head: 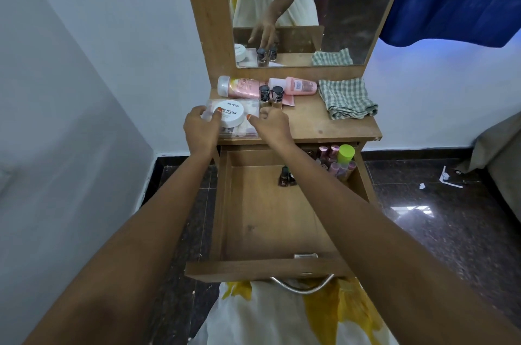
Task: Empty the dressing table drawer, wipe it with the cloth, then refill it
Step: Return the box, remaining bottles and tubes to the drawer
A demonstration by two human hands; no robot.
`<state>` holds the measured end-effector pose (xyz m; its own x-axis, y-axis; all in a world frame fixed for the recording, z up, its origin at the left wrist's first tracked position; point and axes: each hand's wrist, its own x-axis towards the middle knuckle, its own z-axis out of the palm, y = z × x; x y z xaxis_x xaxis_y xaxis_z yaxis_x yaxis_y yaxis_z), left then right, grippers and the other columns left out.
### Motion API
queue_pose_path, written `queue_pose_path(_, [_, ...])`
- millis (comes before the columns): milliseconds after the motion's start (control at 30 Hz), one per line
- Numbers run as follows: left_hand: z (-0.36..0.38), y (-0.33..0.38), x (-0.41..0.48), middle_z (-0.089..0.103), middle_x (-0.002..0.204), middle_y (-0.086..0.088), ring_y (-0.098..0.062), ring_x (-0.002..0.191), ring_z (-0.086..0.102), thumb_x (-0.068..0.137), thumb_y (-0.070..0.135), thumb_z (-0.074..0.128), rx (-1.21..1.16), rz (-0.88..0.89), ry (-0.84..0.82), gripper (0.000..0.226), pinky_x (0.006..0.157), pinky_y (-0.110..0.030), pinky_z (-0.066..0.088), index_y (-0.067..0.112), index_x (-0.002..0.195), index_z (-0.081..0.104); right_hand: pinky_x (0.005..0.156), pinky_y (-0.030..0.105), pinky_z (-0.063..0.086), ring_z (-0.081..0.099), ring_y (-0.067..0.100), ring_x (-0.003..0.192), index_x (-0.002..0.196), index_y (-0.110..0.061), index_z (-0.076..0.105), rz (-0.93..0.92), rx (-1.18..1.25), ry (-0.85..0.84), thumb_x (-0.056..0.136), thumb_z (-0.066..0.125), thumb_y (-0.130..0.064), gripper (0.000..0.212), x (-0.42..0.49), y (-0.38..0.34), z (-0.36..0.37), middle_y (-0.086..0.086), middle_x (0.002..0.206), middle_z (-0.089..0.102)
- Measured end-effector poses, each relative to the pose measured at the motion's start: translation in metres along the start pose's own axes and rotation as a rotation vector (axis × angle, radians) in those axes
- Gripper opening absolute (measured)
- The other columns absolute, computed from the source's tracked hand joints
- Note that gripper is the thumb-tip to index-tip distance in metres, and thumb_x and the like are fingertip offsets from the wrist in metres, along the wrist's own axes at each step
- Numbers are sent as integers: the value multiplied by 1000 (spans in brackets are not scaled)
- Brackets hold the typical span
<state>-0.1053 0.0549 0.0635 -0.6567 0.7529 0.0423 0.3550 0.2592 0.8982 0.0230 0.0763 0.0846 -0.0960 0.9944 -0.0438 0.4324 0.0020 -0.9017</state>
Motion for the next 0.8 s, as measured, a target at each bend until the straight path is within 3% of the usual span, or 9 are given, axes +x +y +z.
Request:
queue_pose_path(233, [5,-2,9,52,137,-9,-23,121,54,88,39,59,-11,-87,-63,56,93,-29,52,10,134,46,77,31,51,64,25,96,109,1,62,44,-17,3,90,55,-15,26,2,4,13,16,108,67])
queue_pose_path(400, [4,-3,13,58,130,-9,-23,113,59,83,47,61,63,-135,-78,59,90,-31,53,8,126,53,82,34,53,65,28,97,108,4,64,54,27,44,88,54,-4,23,0,6,15,18,107,68])
queue_pose_path(500, [0,-3,12,62,124,-9,-22,107,61,81,47,64,80,-147,-75,55,85,-29,53,8,119,58,66,22,49,64,22,90,108,3,65,79,62,41,87,55,-2,24,-3,6,15,15,100,70])
queue_pose_path(567, [-4,-5,9,64,119,-9,-21,103,63,80,47,66,71,-149,-66,52,84,-32,54,7,113,61,56,16,41,59,16,83,106,3,65,105,95,37,86,56,-1,22,-6,5,15,7,83,66])
queue_pose_path(633, [-7,-9,4,67,113,-10,-22,99,64,79,46,67,49,-155,-53,47,85,-37,55,6,103,64,65,20,47,60,17,84,107,3,65,141,152,43,85,57,0,23,-11,5,16,5,85,66])
queue_pose_path(700, [-9,-11,-4,69,106,-10,-23,95,64,79,45,68,37,-159,-35,42,83,-38,55,7,96,65,75,27,50,63,19,89,111,2,64,173,191,56,84,60,0,28,-16,7,17,13,102,69])
queue_pose_path(800, [-13,-14,-19,70,98,-10,-21,88,64,78,43,69,-6,-150,-21,39,69,-33,52,6,90,65,80,31,54,66,23,90,114,3,62,212,256,49,83,62,0,31,-26,11,16,16,111,67])
